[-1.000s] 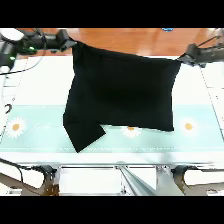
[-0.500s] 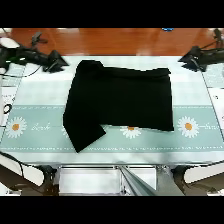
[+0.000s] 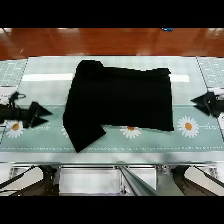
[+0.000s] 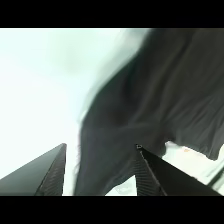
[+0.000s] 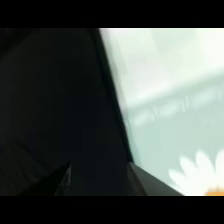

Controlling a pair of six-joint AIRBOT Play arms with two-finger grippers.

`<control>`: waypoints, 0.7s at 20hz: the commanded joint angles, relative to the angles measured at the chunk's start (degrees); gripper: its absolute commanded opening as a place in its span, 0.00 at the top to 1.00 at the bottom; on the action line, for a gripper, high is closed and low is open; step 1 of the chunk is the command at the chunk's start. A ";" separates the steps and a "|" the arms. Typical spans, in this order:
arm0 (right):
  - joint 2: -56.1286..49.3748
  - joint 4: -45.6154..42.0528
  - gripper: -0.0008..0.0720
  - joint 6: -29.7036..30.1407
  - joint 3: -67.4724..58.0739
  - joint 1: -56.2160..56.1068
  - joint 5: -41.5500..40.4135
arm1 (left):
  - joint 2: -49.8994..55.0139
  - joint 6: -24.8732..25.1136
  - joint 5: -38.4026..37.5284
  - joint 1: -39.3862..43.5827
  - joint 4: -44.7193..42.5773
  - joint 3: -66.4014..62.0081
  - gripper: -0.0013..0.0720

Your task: Fold the shirts.

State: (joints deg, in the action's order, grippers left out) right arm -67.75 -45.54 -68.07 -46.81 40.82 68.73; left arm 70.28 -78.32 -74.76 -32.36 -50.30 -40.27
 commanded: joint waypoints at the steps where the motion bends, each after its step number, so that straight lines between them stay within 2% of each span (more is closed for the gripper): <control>1: 4.46 5.25 0.43 3.74 11.08 2.91 -2.54 | -3.74 2.14 4.63 -3.87 6.12 13.11 0.29; 9: 4.46 6.64 0.43 3.98 11.04 2.93 -1.75 | -0.28 3.26 18.38 6.91 17.51 15.02 0.29; 14: 4.46 6.58 0.43 4.35 11.04 2.93 -2.40 | 6.64 4.22 20.31 14.88 19.50 10.84 0.30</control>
State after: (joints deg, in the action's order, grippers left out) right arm -63.33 -39.13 -63.96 -35.90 43.72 66.78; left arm 73.60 -75.13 -57.93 -21.61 -31.55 -27.22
